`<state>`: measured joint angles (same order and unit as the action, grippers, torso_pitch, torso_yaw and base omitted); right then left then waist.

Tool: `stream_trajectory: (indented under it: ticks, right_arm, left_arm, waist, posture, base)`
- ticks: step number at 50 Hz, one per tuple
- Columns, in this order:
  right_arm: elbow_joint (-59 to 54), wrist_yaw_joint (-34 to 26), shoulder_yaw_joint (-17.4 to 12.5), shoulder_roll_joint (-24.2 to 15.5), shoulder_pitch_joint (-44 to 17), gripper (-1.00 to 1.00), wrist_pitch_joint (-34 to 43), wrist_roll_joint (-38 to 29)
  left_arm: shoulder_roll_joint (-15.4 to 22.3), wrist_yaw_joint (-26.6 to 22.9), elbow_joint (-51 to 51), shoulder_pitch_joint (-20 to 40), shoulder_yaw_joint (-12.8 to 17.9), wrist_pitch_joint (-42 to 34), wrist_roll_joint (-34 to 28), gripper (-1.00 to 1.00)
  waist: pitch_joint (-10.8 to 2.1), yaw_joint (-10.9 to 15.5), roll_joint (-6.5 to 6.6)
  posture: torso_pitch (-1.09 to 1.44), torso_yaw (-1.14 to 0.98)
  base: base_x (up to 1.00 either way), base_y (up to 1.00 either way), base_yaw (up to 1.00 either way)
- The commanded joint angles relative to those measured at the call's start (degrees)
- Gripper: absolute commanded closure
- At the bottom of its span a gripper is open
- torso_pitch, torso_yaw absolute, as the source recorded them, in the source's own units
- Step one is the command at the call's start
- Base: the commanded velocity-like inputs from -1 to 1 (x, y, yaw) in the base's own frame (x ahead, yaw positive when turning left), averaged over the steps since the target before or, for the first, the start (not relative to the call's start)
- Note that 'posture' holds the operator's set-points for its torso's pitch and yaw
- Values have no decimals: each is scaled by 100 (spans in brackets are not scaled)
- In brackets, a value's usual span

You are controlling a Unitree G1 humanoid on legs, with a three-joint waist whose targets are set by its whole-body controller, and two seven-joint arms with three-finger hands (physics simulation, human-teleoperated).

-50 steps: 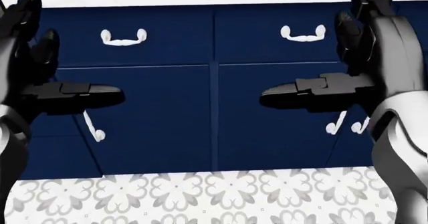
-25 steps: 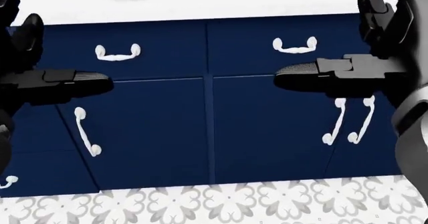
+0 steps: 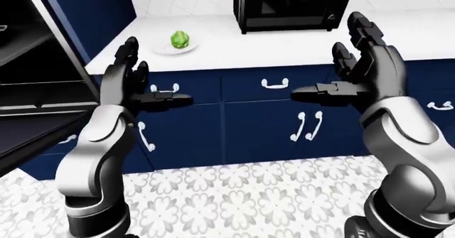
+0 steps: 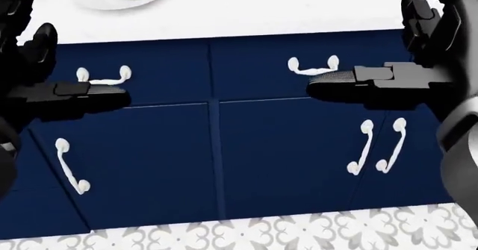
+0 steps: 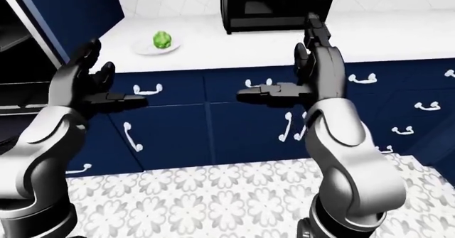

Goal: Place the broccoli on the top rack of the oven.

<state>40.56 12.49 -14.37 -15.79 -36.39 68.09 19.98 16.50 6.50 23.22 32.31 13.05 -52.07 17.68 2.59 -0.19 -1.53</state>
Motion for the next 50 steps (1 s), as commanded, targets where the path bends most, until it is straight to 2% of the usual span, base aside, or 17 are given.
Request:
stream_trajectory:
  ticks: [1,5,7,10,16,18,20,21,22,23,31,35,36,39,43,45,50]
  right_arm:
    - [155,-19,15,-32,-164,-100,-213,52]
    - [150,-2,11,-31,-178,-100,-211,74]
    - [138,7,25,-32,-176,-100,-222,78]
    - [153,23,8,-43,-201,-100,-190,103]
    - [162,36,1,-66,-196,-100,-191,132]
    - [173,47,20,-63,-205,-100,-172,141]
    - [164,48,27,-69,-211,-100,-167,142]
    - [155,51,36,-68,-216,-100,-167,138]
    - [144,45,49,-66,-204,-100,-189,131]
    - [147,45,54,-62,-197,-100,-193,127]
    - [134,25,58,-54,-192,-100,-225,119]
    - [162,36,47,-51,-216,-100,-169,131]
    - [165,36,41,-53,-226,-100,-160,136]
    - [176,33,33,-51,-200,-100,-176,140]
    - [139,14,66,-47,-175,-100,-236,125]
    - [146,23,59,-40,-197,-100,-210,129]
    - [164,27,64,-35,-208,-100,-185,131]
  left_arm:
    - [93,33,212,154,122,251,-52,-100]
    - [95,29,167,163,121,279,-55,-100]
    - [95,36,179,174,121,254,-43,-100]
    - [101,27,150,167,117,276,-51,-100]
    - [92,35,144,178,86,281,-83,-100]
    - [88,44,194,176,95,237,-75,-100]
    - [91,45,191,194,102,228,-72,-100]
    - [94,39,167,209,100,241,-73,-100]
    - [89,44,180,198,94,234,-74,-100]
    - [92,44,183,202,93,225,-75,-100]
    - [92,64,251,209,124,149,-50,-100]
    - [93,71,222,217,118,170,-44,-100]
    - [98,79,243,226,120,144,-38,-100]
    - [88,78,233,199,109,181,-46,-100]
    - [87,62,156,200,91,253,-67,-100]
    - [82,68,178,207,92,229,-60,-100]
    - [92,82,242,229,95,157,-54,-100]
  waist:
    - [-94,25,15]
    - [-70,-18,306]
    - [-169,-53,634]
    - [-145,-17,592]
    - [-127,55,279]
    - [-130,83,118]
    - [-200,103,-176]
    - [-264,134,-207]
    - [-191,58,-108]
    - [-157,82,-190]
    - [-106,12,165]
    - [-249,-45,677]
    - [-207,-20,421]
    - [-158,19,400]
    - [-87,41,94]
    - [-121,55,-162]
    - [-215,-10,-133]
  posture:
    - [0,0]
    - [0,0]
    - [0,0]
    - [0,0]
    - [0,0]
    - [0,0]
    - [0,0]
    - [0,0]
    - [0,0]
    - [0,0]
    - [0,0]
    - [0,0]
    - [0,0]
    - [0,0]
    - [0,0]
    - [0,0]
    - [0,0]
  base:
    - [20,0,0]
    - [18,0,0]
    - [17,0,0]
    - [17,0,0]
    - [17,0,0]
    - [15,0,0]
    - [14,0,0]
    - [14,2,0]
    - [14,4,0]
    - [14,5,0]
    - [14,7,0]
    - [13,16,0]
    - [13,24,0]
    - [13,29,0]
    - [13,29,0]
    - [13,30,0]
    - [13,30,0]
